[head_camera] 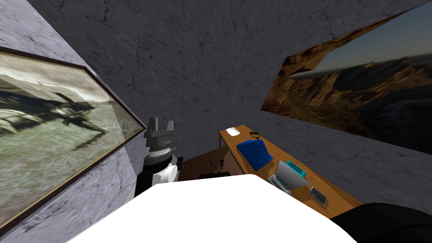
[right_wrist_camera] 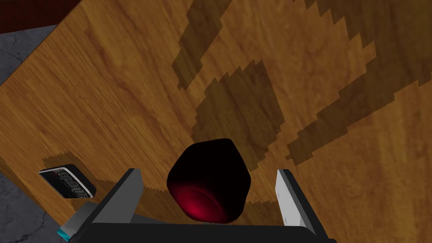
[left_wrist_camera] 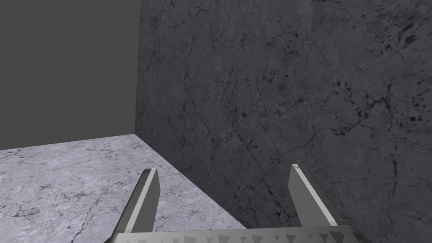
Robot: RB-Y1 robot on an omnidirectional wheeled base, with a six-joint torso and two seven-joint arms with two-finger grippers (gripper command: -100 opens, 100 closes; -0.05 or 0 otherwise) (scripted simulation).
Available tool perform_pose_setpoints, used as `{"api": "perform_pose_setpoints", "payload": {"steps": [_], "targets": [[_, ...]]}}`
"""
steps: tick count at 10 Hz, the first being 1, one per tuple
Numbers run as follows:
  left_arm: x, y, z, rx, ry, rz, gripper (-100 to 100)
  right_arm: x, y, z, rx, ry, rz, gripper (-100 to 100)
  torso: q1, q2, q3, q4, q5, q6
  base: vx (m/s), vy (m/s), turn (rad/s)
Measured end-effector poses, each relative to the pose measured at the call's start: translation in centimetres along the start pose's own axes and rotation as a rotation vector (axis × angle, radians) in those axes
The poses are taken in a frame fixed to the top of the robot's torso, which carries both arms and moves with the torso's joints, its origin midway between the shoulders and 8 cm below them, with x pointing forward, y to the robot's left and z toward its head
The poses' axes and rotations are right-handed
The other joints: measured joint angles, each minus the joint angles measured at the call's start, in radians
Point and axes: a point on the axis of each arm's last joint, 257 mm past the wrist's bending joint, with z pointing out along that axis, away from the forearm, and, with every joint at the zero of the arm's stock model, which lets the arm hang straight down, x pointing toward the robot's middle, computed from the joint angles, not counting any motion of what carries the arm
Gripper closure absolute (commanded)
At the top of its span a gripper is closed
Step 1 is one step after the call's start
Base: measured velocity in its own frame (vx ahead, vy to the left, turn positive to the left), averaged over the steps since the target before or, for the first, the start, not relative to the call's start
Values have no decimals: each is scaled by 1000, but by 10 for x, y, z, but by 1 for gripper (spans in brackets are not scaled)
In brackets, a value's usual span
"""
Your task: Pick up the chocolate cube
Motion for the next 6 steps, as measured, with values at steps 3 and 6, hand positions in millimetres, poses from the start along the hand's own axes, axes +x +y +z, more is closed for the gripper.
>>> {"api": "perform_pose_setpoints", "payload": {"steps": [3,6], "targets": [[0,0,0,0,0,0,0,-1,5,4,0,-3,8,100,2,-3,-2,-1,1,0,-8,-6,3],[0,0,0,0,0,0,0,-1,5,4,0,-2,7,100,2,-4,-2,-1,0,0,0,0,0]]}}
